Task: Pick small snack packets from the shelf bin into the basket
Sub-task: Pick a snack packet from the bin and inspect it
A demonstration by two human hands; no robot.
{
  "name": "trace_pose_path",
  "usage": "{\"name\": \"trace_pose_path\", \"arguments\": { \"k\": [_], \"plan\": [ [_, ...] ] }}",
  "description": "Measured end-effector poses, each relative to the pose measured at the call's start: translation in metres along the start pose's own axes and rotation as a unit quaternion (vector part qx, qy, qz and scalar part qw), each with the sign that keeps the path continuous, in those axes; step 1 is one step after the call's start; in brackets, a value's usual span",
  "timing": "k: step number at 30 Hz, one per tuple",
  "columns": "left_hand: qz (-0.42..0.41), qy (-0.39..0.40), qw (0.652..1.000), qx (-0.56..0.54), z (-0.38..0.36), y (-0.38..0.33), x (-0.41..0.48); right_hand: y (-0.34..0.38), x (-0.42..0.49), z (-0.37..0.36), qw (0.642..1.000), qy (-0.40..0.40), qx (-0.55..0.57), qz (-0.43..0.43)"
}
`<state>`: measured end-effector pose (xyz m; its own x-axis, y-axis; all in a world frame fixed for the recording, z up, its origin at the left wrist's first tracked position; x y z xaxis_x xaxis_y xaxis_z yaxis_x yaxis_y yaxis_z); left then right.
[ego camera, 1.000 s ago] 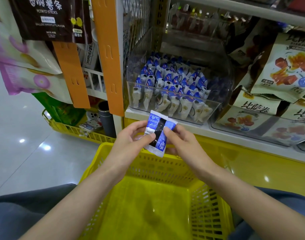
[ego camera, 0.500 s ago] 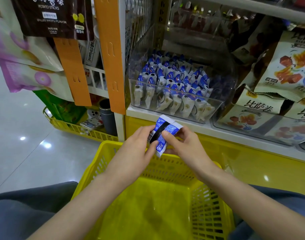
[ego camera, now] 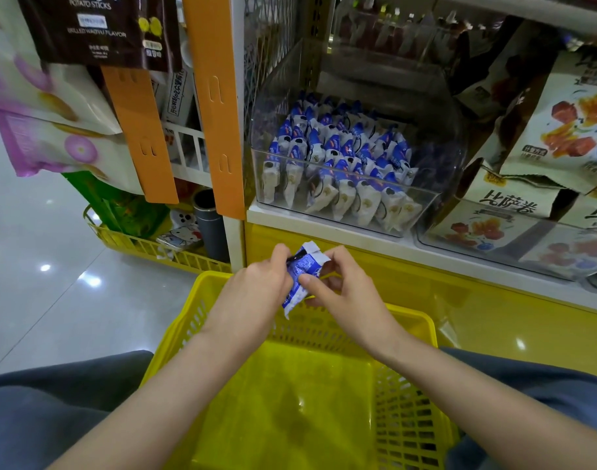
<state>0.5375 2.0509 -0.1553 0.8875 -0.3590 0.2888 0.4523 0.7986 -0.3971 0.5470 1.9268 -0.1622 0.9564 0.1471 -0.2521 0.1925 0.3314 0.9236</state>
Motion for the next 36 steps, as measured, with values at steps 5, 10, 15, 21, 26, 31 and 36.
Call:
{"name": "trace_pose_path", "arguments": {
  "k": [5,10,15,21,26,31,36],
  "plan": [
    [-0.005,-0.025,0.999,0.045,0.003,0.003,0.000,-0.001,-0.001,-0.002,0.998,0.013,-0.048,0.034],
    [-0.005,-0.074,0.996,-0.044,0.001,0.005,-0.001,-0.003,0.003,-0.002,0.999,0.015,-0.027,0.014],
    [0.046,-0.108,0.974,-0.196,0.000,0.004,0.002,-0.006,0.010,-0.003,0.995,0.048,0.046,-0.077],
    [0.163,-0.084,0.867,-0.463,-0.008,-0.001,0.004,0.004,0.014,0.016,0.986,-0.084,-0.145,0.008],
    [0.158,-0.117,0.861,-0.469,-0.006,0.000,0.005,0.010,0.012,0.011,0.976,-0.070,-0.204,0.041],
    [0.188,-0.171,0.850,-0.462,0.002,0.018,0.001,0.015,0.015,0.010,0.988,0.066,-0.137,-0.028],
    [0.222,-0.201,0.783,-0.545,0.008,0.020,-0.003,0.018,0.014,0.011,0.989,0.117,-0.022,-0.082]
  ]
}}
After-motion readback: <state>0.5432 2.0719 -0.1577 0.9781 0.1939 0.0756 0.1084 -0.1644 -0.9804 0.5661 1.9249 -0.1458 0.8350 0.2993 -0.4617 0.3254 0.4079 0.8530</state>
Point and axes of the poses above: each hand's wrist, its own x-axis towards the middle knuckle, its own z-axis out of the back of the hand, y = z × x, the point moved 5 cm from there along x, towards the middle knuckle, and after that the axes turned 15 degrees about -z, right-handed, at the moved point
